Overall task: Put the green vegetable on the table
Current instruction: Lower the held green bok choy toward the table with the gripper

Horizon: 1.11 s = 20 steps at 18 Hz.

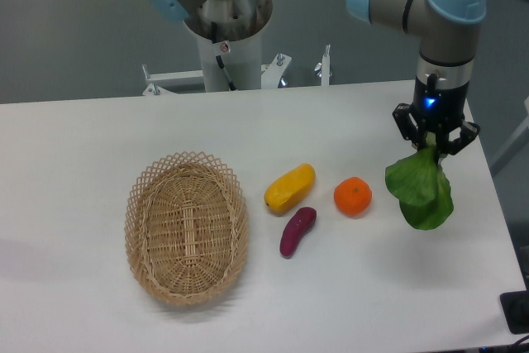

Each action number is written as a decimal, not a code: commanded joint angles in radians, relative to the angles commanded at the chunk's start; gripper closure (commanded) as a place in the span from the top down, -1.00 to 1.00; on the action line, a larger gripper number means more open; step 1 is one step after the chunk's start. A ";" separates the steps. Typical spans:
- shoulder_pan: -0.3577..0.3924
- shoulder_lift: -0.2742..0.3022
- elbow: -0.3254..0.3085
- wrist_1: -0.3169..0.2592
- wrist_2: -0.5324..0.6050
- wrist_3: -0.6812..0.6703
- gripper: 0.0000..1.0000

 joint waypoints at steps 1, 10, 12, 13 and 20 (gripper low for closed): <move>0.000 -0.002 -0.003 0.003 0.000 -0.002 -0.34; 0.002 -0.002 -0.008 0.005 -0.002 0.002 -0.34; 0.003 0.000 -0.009 0.005 -0.002 0.006 -0.33; 0.003 -0.002 -0.009 0.006 -0.002 0.009 -0.34; 0.002 -0.017 -0.035 0.012 0.002 0.032 -0.34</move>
